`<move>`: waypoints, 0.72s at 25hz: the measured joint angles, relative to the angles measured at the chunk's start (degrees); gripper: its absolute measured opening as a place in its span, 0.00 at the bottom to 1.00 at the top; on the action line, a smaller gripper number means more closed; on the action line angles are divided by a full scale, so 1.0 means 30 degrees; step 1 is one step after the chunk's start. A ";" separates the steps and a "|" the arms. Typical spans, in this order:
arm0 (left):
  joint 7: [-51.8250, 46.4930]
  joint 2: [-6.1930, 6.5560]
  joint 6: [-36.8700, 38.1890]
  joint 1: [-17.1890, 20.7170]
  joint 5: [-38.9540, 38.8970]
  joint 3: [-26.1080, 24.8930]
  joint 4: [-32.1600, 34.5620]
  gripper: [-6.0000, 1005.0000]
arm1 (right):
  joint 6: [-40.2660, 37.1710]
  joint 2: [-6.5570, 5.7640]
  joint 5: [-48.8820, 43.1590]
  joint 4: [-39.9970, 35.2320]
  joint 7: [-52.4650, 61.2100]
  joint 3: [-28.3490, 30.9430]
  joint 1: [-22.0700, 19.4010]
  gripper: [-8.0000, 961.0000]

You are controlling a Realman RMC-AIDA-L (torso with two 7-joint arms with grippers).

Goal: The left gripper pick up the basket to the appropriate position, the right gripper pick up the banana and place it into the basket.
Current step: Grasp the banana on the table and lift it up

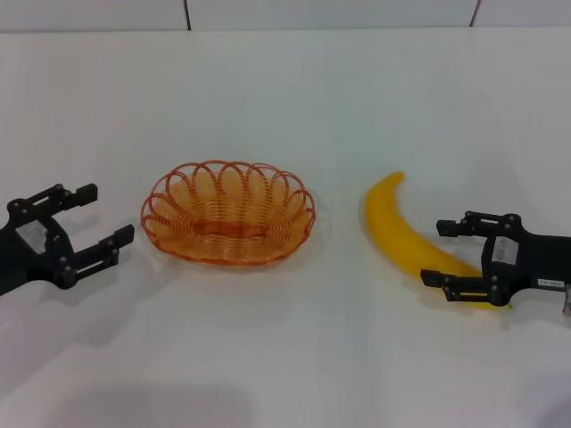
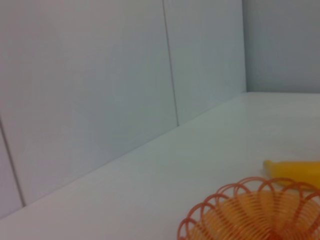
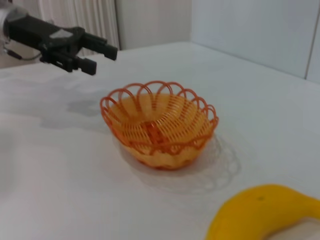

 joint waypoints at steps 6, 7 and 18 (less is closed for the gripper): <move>0.0007 0.0020 0.0367 -0.0195 -0.0029 -0.0017 -0.0286 0.74 | 0.0707 0.0072 -0.0882 0.0328 0.0209 -0.0005 0.0397 0.74; 0.0008 0.0020 0.0386 -0.0203 -0.0031 -0.0021 -0.0288 0.74 | 0.0709 0.0077 -0.0983 0.0372 0.0357 -0.0011 0.0465 0.73; 0.0023 0.0028 0.0396 -0.0234 -0.0044 -0.0028 -0.0291 0.74 | 0.0769 0.0032 -0.1511 0.0322 0.1919 -0.0245 0.0844 0.70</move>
